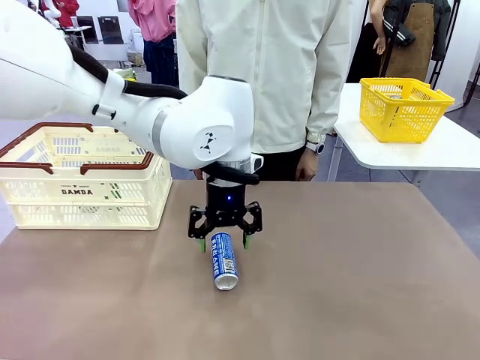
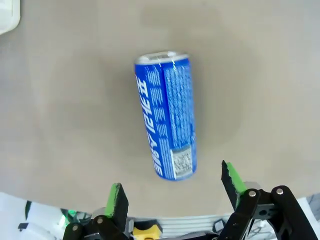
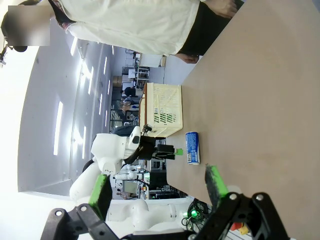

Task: Place the drinks into the Shopping basket.
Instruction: Pick up one drink and place it into the Shopping basket.

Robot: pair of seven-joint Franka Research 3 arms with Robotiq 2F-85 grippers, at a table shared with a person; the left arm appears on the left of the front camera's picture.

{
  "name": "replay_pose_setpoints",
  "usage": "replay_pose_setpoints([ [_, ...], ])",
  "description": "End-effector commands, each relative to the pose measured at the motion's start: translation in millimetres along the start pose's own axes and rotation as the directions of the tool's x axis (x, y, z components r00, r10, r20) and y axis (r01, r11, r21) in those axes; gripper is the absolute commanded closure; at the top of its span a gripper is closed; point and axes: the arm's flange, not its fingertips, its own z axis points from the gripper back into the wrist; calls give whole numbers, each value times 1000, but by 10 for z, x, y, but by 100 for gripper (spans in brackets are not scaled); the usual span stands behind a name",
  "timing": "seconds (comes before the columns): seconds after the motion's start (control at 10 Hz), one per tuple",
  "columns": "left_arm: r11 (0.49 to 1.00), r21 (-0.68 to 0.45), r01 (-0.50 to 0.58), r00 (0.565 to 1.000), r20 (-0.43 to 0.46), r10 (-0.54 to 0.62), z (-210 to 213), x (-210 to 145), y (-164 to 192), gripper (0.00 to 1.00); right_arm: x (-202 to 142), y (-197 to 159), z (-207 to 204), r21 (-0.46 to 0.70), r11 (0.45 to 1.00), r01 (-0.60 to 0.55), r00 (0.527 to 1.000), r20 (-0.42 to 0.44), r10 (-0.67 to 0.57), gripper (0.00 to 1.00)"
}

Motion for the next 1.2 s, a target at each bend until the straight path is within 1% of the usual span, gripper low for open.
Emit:
replay_pose_setpoints([
  [0.0, 1000, 5, -3, 1000, -2, 3, -71, 104, -86, 0, -5, 3, 15, 6, 1000, -21, 1000, -8, 21, 0],
  [0.2, 1000, -17, -23, 1000, -22, 22, -269, 171, 32, 0, -5, 3, 15, 6, 1000, -21, 1000, -8, 21, 0],
  [0.3, 999, -25, -27, 1000, 9, 27, -402, 183, 93, 0, -5, 3, 15, 6, 1000, -21, 1000, -8, 21, 0],
  [0.4, 999, -35, -8, 999, 51, 10, -508, 176, 152, 0, -5, 3, 15, 6, 1000, -21, 1000, -8, 21, 0],
  [0.6, 996, -77, 44, 998, 50, -40, -671, 211, 181, 0, -5, 3, 15, 6, 1000, -21, 1000, -8, 21, 0],
  [0.7, 994, -84, 63, 997, 48, -59, -729, 235, 189, 0, -5, 3, 15, 6, 1000, -21, 1000, -8, 21, 0],
  [0.9, 995, -88, 51, 998, 49, -47, -767, 242, 206, 0, -5, 3, 15, 6, 1000, -21, 1000, -8, 21, 0],
  [1.1, 993, -96, 73, 994, 84, -65, -772, 252, 193, 0, -5, 3, 15, 6, 1000, -21, 1000, -8, 21, 0],
])
